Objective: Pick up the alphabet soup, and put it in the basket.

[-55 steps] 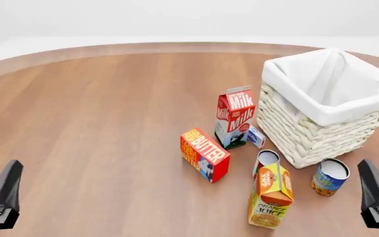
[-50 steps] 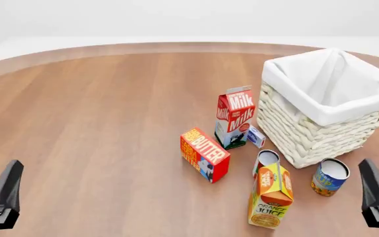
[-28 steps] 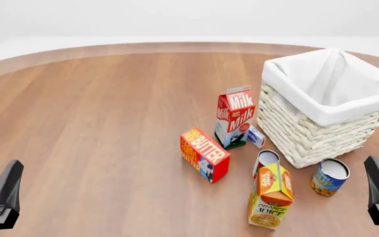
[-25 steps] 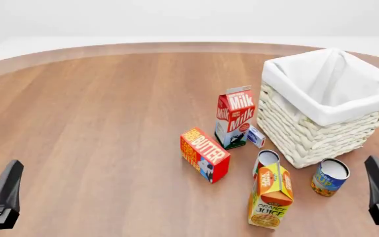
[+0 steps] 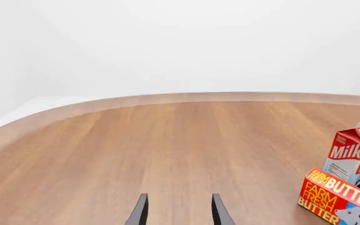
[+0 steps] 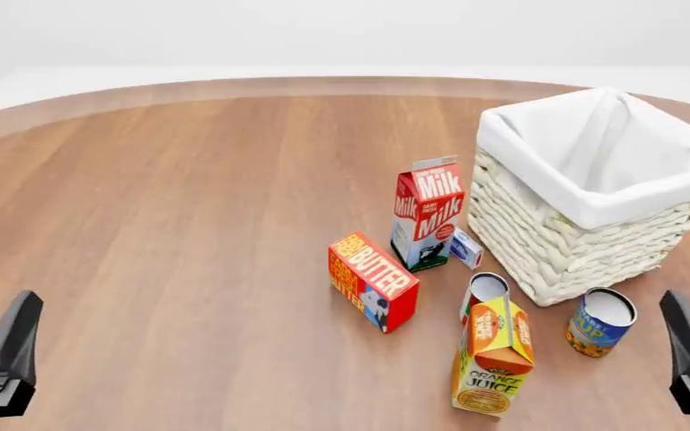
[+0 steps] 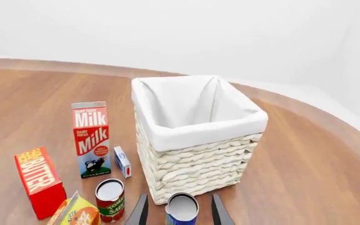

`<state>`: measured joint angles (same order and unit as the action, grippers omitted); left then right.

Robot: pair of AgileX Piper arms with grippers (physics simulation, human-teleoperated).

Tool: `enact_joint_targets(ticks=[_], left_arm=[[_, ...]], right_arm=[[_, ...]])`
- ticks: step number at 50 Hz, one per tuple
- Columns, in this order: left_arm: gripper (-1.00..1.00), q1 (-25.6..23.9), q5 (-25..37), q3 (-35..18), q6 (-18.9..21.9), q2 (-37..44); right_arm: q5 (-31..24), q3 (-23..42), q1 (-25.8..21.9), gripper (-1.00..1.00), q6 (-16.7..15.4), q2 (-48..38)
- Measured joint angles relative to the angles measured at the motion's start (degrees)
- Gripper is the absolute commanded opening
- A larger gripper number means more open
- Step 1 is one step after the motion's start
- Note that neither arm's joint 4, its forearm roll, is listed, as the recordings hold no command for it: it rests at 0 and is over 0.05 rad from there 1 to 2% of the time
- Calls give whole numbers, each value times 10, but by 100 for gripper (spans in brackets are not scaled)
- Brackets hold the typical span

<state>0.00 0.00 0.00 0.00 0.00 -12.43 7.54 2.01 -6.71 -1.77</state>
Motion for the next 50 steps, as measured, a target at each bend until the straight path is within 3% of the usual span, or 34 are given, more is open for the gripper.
enact_joint_targets(ticks=[22,50], left_arm=[[100,0,0,0,0,0],[100,0,0,0,0,0]], right_arm=[[4,-28,16,100,-24,-22],[124,-72,22,100,-33,-135]])
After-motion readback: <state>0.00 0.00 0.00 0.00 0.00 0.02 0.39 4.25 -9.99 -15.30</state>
